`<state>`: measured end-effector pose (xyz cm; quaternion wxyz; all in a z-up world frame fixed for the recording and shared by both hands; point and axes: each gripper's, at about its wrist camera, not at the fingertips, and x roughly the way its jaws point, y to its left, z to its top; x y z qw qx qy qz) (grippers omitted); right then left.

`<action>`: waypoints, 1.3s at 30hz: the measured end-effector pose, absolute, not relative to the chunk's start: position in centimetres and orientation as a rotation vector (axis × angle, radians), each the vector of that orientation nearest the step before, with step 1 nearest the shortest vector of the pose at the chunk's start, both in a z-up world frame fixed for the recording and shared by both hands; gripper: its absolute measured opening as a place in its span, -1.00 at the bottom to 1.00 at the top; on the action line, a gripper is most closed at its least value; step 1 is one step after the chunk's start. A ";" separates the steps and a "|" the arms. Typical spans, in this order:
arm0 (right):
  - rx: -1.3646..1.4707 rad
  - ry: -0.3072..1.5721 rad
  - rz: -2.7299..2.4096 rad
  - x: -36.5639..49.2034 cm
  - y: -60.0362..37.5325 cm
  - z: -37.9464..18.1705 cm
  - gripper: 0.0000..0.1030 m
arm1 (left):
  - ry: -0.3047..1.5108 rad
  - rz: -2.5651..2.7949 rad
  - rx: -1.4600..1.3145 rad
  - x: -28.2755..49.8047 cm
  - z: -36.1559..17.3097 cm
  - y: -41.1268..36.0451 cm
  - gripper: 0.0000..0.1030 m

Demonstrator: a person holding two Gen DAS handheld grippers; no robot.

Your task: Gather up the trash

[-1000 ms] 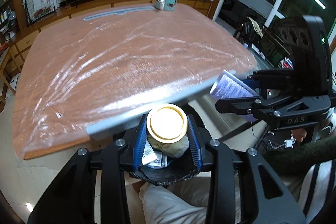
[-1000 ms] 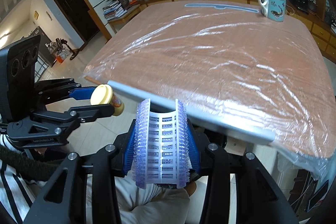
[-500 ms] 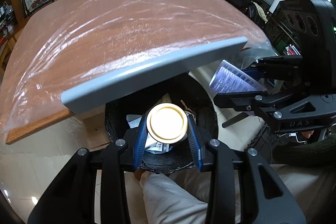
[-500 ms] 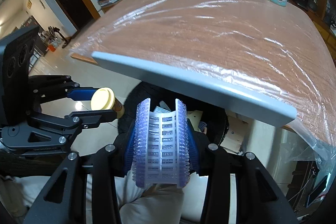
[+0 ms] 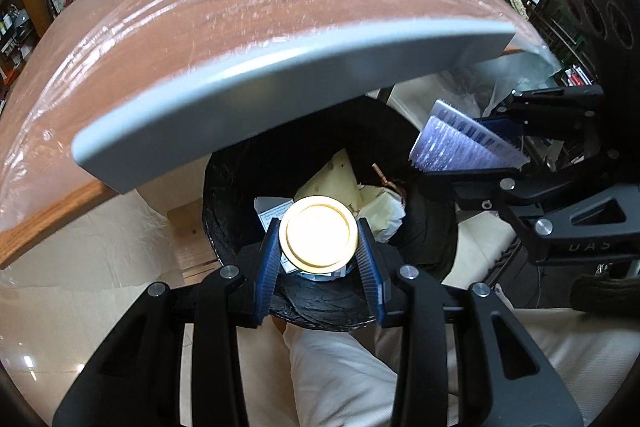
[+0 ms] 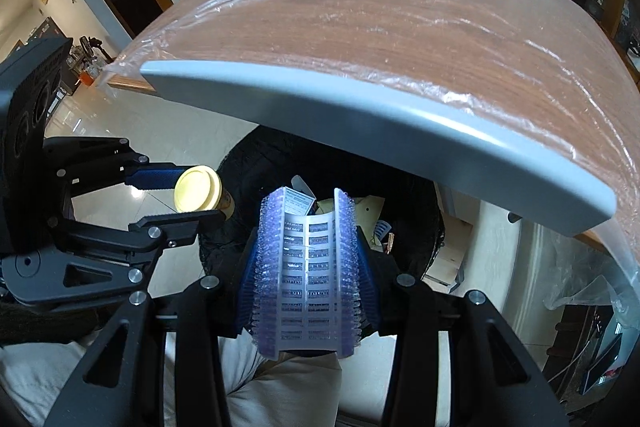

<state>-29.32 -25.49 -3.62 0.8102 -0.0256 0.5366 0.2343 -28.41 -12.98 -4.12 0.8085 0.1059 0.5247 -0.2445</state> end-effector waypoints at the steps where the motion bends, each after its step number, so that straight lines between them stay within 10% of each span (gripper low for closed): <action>1: -0.055 1.149 0.498 -29.2 -25.4 -3.8 -0.18 | 1.126 -0.520 0.231 -28.4 -4.4 -13.1 -0.25; 11: -0.075 1.182 0.467 -28.5 -24.8 -5.9 -0.17 | 1.165 -0.481 0.250 -27.4 -6.5 -13.2 -0.24; 16: -0.017 1.181 0.452 -28.6 -25.5 -6.1 0.48 | 1.146 -0.480 0.242 -27.2 -6.3 -13.3 0.40; 26: 0.057 1.116 0.468 -30.2 -29.0 0.0 0.58 | 0.975 -0.540 0.201 -29.0 1.5 -11.4 0.46; 29: 0.062 0.996 0.442 -29.5 -31.1 4.3 0.90 | 0.841 -0.532 0.160 -28.2 6.1 -10.1 0.85; 39: 0.093 0.859 0.061 -15.9 -40.9 5.3 0.92 | 0.743 -0.214 0.050 -13.7 8.6 -4.6 0.97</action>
